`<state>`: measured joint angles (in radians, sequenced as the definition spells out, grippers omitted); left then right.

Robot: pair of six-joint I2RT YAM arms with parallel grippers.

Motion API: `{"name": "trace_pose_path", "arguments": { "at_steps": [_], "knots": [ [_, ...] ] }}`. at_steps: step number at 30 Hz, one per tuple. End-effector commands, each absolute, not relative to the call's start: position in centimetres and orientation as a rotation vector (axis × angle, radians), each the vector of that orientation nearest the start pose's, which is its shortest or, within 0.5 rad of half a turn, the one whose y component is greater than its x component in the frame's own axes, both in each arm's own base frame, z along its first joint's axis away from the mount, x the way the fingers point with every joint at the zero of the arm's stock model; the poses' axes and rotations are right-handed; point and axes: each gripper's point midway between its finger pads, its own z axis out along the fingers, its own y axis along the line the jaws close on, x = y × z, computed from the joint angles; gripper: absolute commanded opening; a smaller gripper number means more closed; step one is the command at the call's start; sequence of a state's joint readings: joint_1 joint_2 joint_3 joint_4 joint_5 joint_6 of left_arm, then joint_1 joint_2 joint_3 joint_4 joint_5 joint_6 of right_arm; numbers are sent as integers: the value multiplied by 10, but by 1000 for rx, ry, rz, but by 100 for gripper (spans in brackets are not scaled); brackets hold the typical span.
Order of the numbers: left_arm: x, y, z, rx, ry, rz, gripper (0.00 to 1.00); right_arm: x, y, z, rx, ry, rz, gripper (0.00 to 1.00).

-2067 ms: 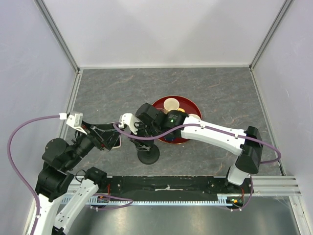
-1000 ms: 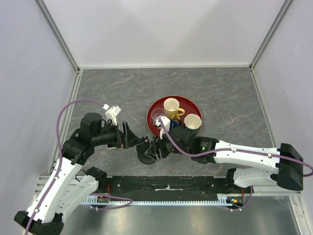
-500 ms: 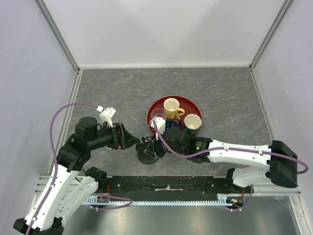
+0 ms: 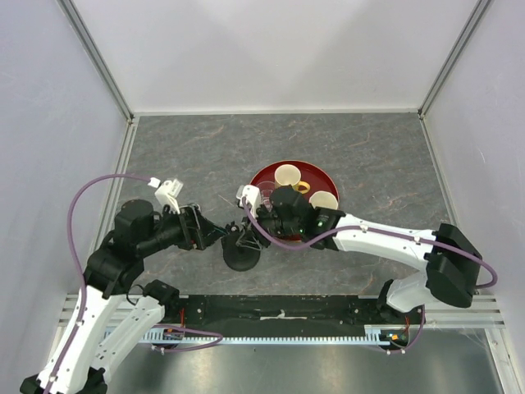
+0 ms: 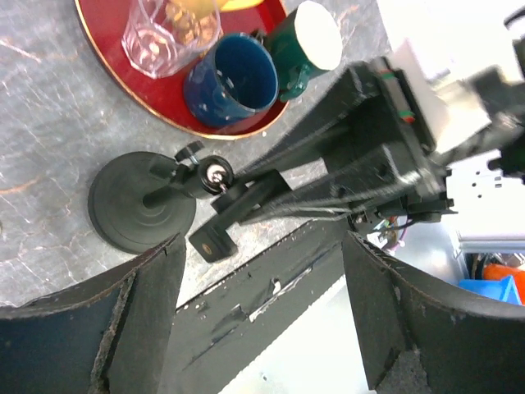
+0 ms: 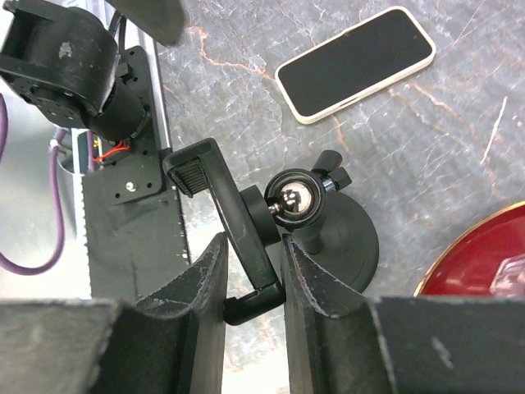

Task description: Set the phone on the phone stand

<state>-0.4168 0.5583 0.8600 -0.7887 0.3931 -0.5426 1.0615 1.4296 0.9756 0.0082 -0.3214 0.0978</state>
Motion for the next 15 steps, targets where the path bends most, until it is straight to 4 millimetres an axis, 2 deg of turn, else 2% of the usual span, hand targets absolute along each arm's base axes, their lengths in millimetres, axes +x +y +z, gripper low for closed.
{"name": "trace_pose_path", "arguments": {
  "at_steps": [1,3,4,5,7,10,15],
  "knots": [
    [145,-148,269,88,2074,-936,82,178,420,234,-1307,1503,1080,0],
    [145,-146,265,68,2079,-925,83,188,423,227,-1332,1507,1075,0],
    [146,-145,263,49,2088,-921,82,192,427,232,-1336,1493,1072,0],
    [149,-142,260,23,2098,-894,82,194,429,222,-1358,1517,1066,0],
    [151,-139,253,-4,2128,-868,82,199,434,220,-1396,1491,1066,0],
    [153,-136,246,-22,2157,-834,83,204,433,213,-1407,1513,1027,0],
    [166,-114,243,-153,2171,-681,85,214,427,212,-1377,1528,1020,0]
  ]
}}
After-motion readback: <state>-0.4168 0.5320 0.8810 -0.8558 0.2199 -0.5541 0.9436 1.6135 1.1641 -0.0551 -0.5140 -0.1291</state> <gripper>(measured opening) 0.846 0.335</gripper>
